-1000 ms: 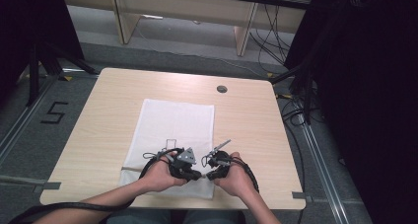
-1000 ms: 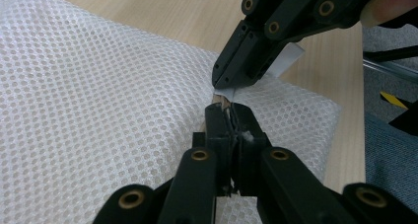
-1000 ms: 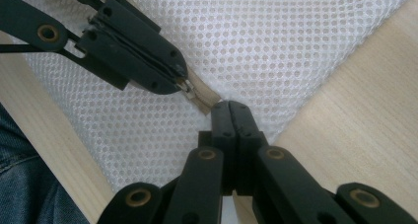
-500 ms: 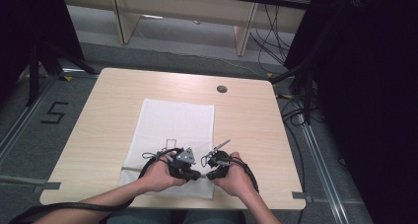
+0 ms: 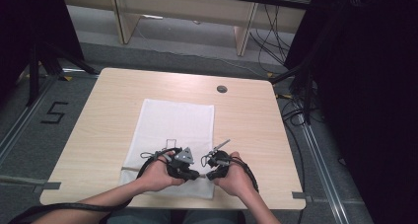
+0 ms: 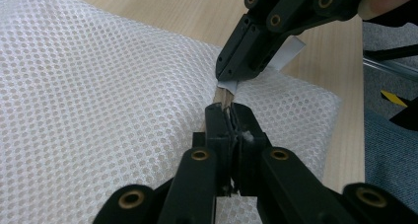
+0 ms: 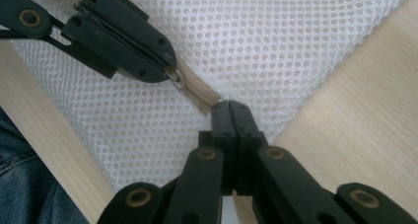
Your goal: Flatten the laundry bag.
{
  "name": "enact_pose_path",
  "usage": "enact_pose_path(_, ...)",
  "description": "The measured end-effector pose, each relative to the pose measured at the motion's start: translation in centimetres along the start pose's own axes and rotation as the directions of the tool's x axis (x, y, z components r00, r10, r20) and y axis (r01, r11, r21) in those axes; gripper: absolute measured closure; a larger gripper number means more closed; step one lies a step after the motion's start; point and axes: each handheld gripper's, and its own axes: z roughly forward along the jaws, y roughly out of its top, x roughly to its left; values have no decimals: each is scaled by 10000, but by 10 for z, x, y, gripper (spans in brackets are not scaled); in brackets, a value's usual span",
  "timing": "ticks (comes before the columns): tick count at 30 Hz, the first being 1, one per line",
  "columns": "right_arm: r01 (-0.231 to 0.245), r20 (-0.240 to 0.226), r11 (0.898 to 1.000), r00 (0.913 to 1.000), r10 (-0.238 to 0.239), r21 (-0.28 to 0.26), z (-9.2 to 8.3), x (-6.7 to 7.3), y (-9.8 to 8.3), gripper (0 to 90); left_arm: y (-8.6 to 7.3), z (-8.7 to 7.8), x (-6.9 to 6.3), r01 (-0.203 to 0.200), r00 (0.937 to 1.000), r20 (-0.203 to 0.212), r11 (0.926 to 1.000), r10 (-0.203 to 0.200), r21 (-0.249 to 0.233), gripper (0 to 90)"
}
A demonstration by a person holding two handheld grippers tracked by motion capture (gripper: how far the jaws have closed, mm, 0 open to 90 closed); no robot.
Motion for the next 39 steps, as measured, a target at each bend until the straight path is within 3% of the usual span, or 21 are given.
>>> enact_pose_path(5, -271, -99, 9996, 9996, 272, 42, 0, 1, -1, 900, 0, 0, 0, 4, 10000, -24, 10000, -4, 11, 871)
enact_pose_path(16, -54, -117, 9999, 9999, 53, -85, 0, -2, -1, 900, 1, -2, 1, -207, 9998, -29, 9997, 207, 92, 871)
enact_pose_path(19, -84, -139, 9999, 9999, 83, -87, 0, -2, -1, 900, 1, 0, 0, 33, 10000, -2, 10000, -33, 46, 871)
enact_pose_path(20, -90, -138, 9999, 9999, 88, -94, 0, -2, -1, 900, 1, -1, 0, -112, 9999, 15, 9999, 112, 53, 872)
enact_pose_path(23, -98, -134, 9999, 9999, 96, -118, 0, -2, -1, 900, 1, 0, 0, -56, 10000, 41, 10000, 56, 57, 872)
enact_pose_path(26, -457, -231, 9990, 9987, 457, -5, -1, 0, -2, 900, 2, 0, 1, -77, 10000, 38, 9999, 76, 100, 871)
enact_pose_path(27, -258, -148, 9996, 9996, 257, -82, -1, -2, -2, 900, 2, 0, 1, -88, 10000, 47, 9999, 88, 118, 871)
enact_pose_path(39, -202, -234, 9997, 9995, 199, -121, 0, -3, -2, 900, 2, -1, 1, -126, 9999, 37, 9999, 126, 104, 871)
